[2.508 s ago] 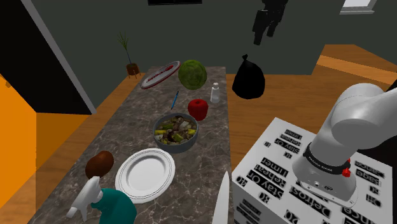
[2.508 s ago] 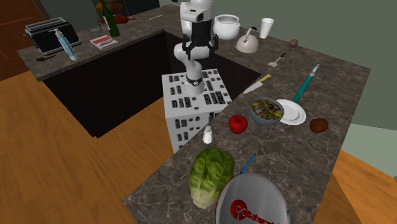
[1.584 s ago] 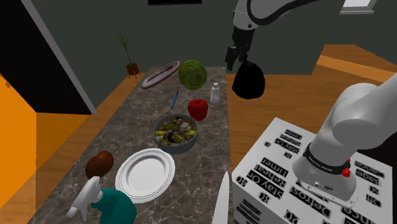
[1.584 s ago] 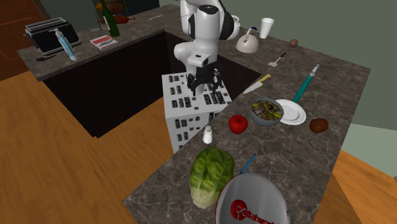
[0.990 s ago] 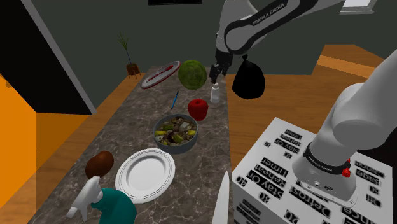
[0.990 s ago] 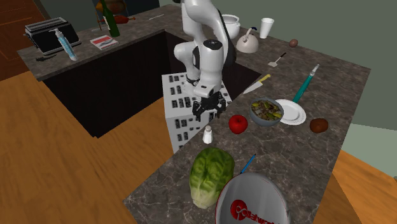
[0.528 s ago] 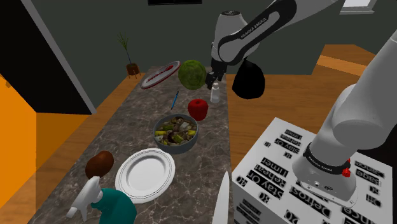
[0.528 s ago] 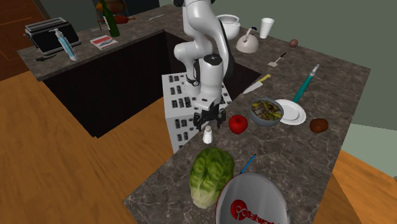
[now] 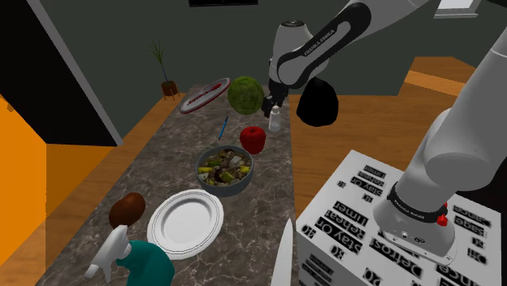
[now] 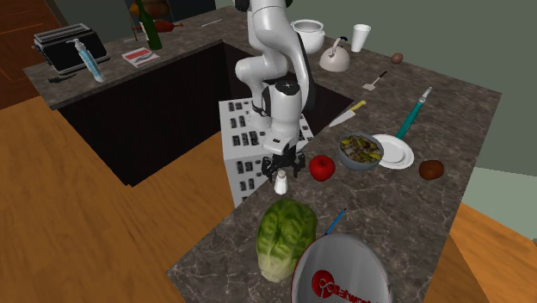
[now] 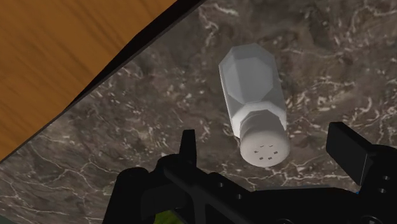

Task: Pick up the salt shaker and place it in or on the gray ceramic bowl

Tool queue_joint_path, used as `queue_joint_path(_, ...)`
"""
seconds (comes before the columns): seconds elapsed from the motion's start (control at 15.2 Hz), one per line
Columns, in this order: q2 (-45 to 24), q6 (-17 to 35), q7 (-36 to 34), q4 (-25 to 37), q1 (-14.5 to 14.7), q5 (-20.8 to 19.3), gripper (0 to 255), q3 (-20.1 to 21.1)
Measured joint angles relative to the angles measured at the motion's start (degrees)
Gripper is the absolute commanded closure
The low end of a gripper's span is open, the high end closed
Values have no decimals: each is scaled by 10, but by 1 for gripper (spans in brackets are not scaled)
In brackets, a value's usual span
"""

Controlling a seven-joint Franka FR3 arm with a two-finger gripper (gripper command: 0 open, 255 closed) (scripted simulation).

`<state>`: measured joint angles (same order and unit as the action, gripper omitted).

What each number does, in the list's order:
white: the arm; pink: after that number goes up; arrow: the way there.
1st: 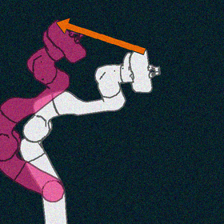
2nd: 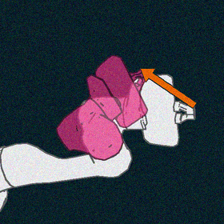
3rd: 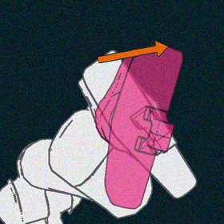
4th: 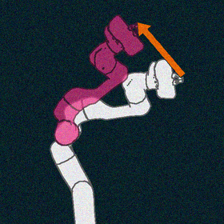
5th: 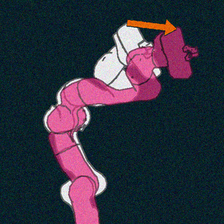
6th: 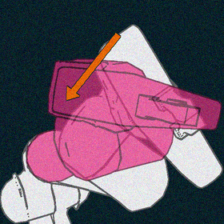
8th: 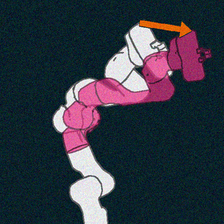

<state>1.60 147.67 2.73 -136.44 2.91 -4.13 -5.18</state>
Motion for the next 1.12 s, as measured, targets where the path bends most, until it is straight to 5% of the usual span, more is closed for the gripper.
queue_joint_path(0.07,0,0,0,0,0,0,0,0)
queue_joint_path(0.13,0,0,0,0,0,0,255,0)
queue_joint_path(1.12,21,-31,1,10,0,0,255,0)
